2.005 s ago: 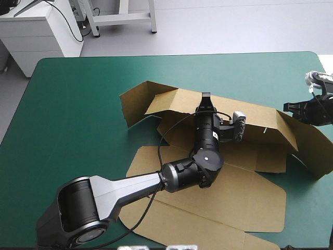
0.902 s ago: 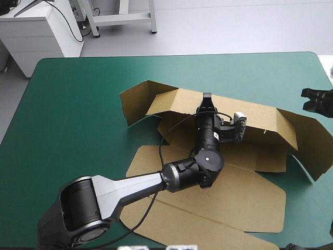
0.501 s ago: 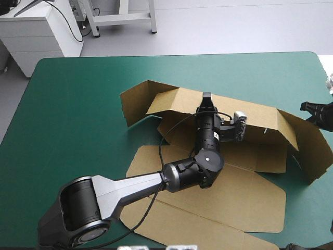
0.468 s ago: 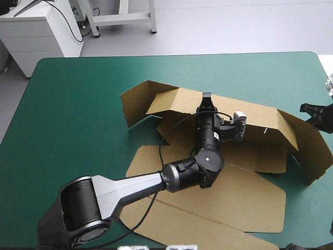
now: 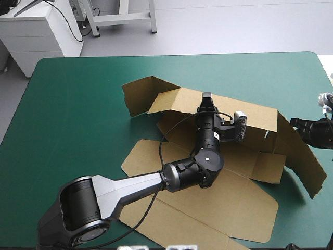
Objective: Fold the box
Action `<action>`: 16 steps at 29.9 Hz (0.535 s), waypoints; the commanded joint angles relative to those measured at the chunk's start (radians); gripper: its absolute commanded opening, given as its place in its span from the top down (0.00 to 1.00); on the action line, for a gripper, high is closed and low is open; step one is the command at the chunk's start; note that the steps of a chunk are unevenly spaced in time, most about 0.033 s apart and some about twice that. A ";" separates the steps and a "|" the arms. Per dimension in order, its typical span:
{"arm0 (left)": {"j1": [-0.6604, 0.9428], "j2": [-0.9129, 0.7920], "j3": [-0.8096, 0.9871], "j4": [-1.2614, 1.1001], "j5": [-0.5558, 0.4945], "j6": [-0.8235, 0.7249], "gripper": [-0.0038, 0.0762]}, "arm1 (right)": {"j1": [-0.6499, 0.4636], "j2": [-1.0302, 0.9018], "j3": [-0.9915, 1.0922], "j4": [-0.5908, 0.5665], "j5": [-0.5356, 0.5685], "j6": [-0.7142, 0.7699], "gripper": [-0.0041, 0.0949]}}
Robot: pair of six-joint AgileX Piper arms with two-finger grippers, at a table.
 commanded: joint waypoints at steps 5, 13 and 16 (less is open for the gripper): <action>-0.005 -0.044 -0.019 -0.008 -0.041 -0.080 0.96 | 0.008 -0.133 -0.009 0.062 0.121 0.014 0.98; 0.035 -0.044 -0.019 -0.038 -0.049 -0.162 0.96 | 0.008 -0.139 -0.009 0.042 0.098 0.010 0.98; 0.041 -0.044 -0.019 -0.038 -0.073 -0.162 0.96 | 0.010 -0.139 -0.007 0.050 0.072 -0.032 0.98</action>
